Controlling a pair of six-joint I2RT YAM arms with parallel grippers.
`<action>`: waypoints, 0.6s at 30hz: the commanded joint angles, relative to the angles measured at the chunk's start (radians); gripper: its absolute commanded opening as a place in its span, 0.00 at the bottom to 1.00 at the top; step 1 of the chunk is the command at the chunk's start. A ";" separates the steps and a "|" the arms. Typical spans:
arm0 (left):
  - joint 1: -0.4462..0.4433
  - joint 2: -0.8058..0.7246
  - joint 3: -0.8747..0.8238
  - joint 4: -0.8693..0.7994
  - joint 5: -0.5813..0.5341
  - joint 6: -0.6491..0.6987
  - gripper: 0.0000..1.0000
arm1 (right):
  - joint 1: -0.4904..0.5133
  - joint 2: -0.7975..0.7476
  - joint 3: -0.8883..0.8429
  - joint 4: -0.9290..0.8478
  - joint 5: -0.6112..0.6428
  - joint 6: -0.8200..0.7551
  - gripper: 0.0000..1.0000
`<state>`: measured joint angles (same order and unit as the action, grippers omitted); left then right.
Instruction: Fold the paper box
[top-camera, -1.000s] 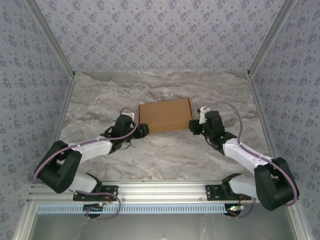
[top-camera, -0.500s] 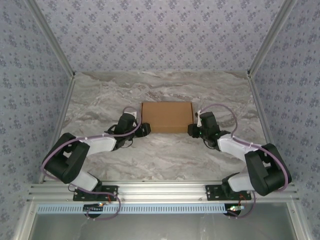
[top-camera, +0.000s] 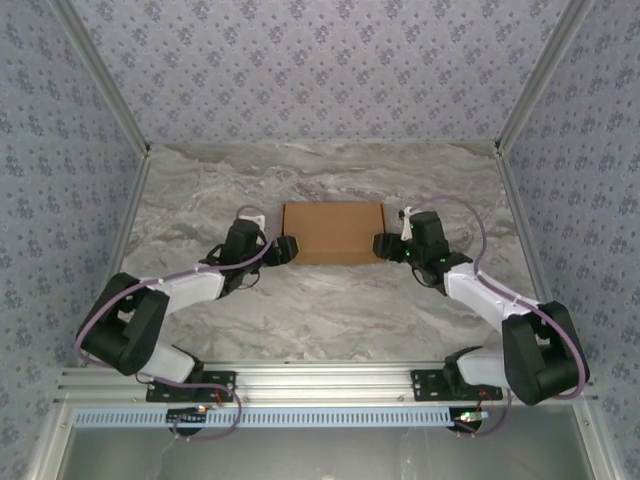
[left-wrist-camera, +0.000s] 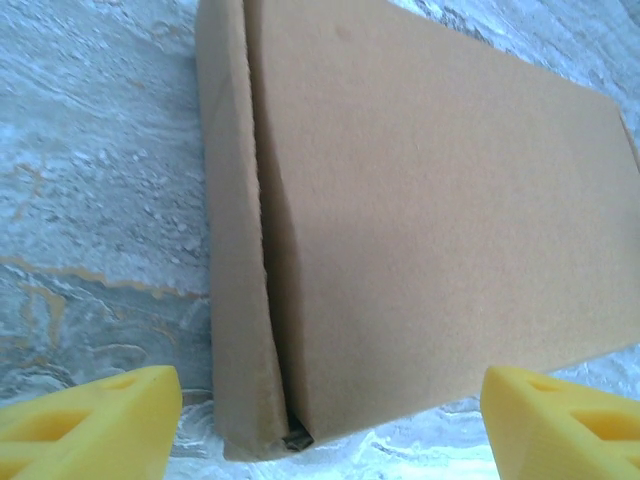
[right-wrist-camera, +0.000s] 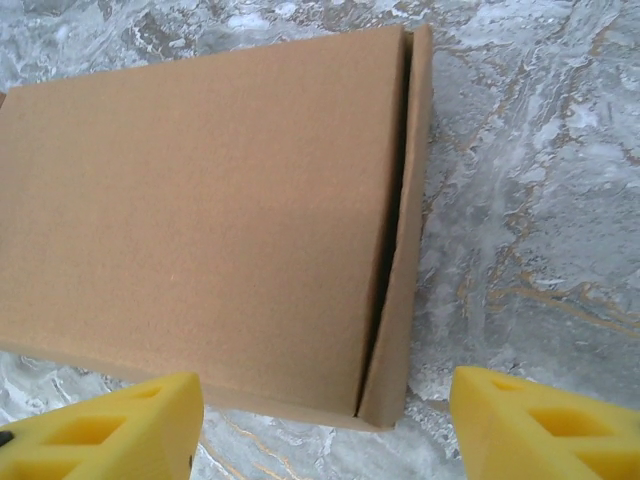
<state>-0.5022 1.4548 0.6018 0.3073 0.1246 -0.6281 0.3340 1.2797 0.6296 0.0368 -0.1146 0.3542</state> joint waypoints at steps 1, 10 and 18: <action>0.021 -0.002 0.041 -0.013 0.030 0.023 0.79 | -0.024 0.043 0.047 -0.037 -0.046 0.008 0.69; 0.035 0.164 0.158 0.010 0.137 -0.004 0.77 | -0.040 0.247 0.160 0.008 -0.145 0.062 0.68; 0.054 0.262 0.252 0.020 0.166 -0.008 0.74 | -0.040 0.341 0.217 0.056 -0.158 0.083 0.65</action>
<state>-0.4530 1.6909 0.8047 0.3073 0.2455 -0.6334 0.2913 1.5921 0.8036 0.0597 -0.2409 0.4137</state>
